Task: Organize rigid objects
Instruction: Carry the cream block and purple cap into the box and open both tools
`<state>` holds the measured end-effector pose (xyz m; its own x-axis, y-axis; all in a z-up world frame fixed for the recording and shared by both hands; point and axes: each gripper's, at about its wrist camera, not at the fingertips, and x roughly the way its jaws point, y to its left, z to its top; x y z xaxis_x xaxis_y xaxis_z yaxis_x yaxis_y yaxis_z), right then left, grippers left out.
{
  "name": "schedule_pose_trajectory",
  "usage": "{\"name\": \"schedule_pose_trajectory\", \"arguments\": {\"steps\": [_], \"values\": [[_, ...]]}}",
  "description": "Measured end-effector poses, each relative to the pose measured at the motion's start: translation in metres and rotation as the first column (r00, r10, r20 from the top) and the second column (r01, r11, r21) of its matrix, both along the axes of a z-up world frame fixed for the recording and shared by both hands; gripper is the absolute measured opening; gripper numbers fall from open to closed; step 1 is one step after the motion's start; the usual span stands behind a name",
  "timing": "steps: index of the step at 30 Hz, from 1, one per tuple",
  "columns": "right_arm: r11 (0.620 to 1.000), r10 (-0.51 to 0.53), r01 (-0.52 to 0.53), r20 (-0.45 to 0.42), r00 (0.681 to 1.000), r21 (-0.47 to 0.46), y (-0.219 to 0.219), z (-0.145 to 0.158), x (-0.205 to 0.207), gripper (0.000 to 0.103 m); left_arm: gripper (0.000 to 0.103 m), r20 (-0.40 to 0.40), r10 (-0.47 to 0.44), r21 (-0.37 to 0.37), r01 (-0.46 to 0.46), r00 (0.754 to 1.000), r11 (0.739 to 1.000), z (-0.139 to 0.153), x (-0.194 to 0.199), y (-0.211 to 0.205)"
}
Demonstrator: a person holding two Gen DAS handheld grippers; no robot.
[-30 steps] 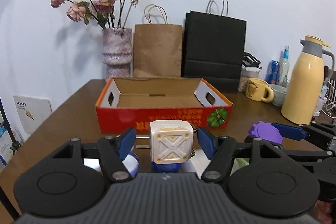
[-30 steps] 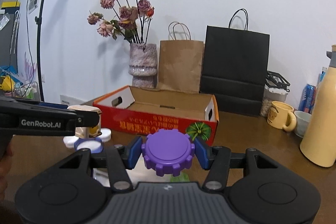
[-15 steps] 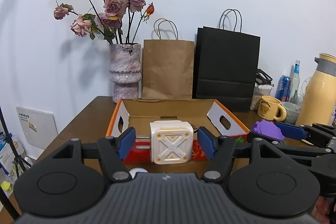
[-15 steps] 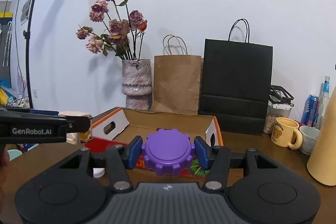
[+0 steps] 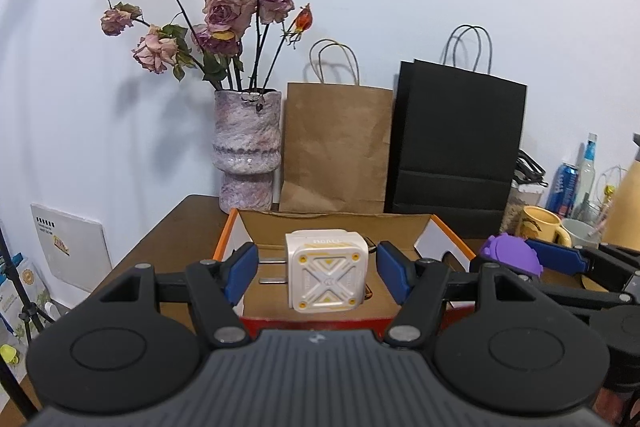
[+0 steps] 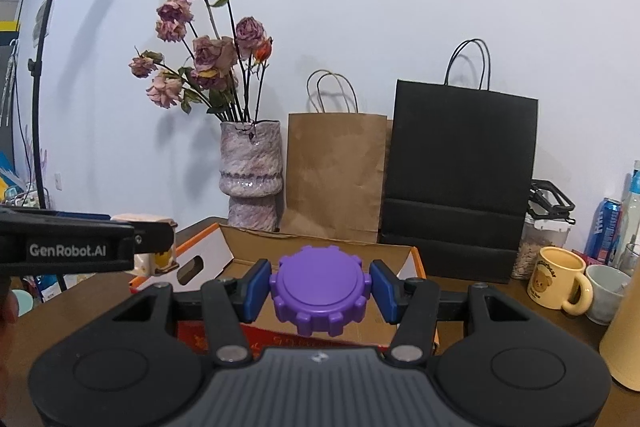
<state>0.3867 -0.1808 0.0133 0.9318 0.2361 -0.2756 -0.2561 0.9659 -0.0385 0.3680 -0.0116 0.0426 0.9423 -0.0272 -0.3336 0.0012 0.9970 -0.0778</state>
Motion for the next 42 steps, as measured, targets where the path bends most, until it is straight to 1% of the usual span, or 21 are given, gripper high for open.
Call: {"name": "schedule_pose_trajectory", "arguments": {"steps": [8, 13, 25, 32, 35, 39, 42], "values": [[1.000, 0.017, -0.018, -0.030, 0.999, -0.006, 0.009, -0.006, 0.046, 0.053, 0.067, -0.007, 0.039, -0.026, -0.039, 0.999, 0.999, 0.000, 0.038, 0.007], [1.000, 0.023, -0.023, -0.057, 0.998, -0.009, 0.011, -0.011, 0.073, 0.053, 0.067, -0.013, 0.054, -0.015, -0.054, 0.998, 0.998, -0.003, 0.059, 0.007], [0.999, 0.031, -0.034, -0.142, 0.989, -0.018, 0.012, -0.031, 0.126, 0.053, 0.067, -0.089, 0.114, 0.007, -0.113, 0.989, 0.994, -0.026, 0.111, 0.014], [0.999, 0.038, -0.038, -0.194, 0.980, 0.008, 0.009, -0.047, 0.146, 0.053, 0.067, -0.141, 0.140, 0.035, -0.137, 0.980, 0.990, -0.043, 0.132, 0.016], [0.999, 0.047, -0.044, -0.208, 0.977, 0.018, 0.007, -0.052, 0.150, 0.053, 0.067, -0.170, 0.139, 0.053, -0.132, 0.976, 0.990, -0.051, 0.138, 0.015], [0.999, 0.047, -0.048, -0.221, 0.974, 0.001, 0.009, -0.057, 0.152, 0.053, 0.067, -0.183, 0.135, 0.077, -0.123, 0.974, 0.989, -0.059, 0.142, 0.011], [0.999, 0.038, -0.041, -0.223, 0.974, -0.011, 0.010, -0.057, 0.153, 0.053, 0.068, -0.194, 0.137, 0.078, -0.124, 0.971, 0.989, -0.062, 0.144, 0.012]]}}
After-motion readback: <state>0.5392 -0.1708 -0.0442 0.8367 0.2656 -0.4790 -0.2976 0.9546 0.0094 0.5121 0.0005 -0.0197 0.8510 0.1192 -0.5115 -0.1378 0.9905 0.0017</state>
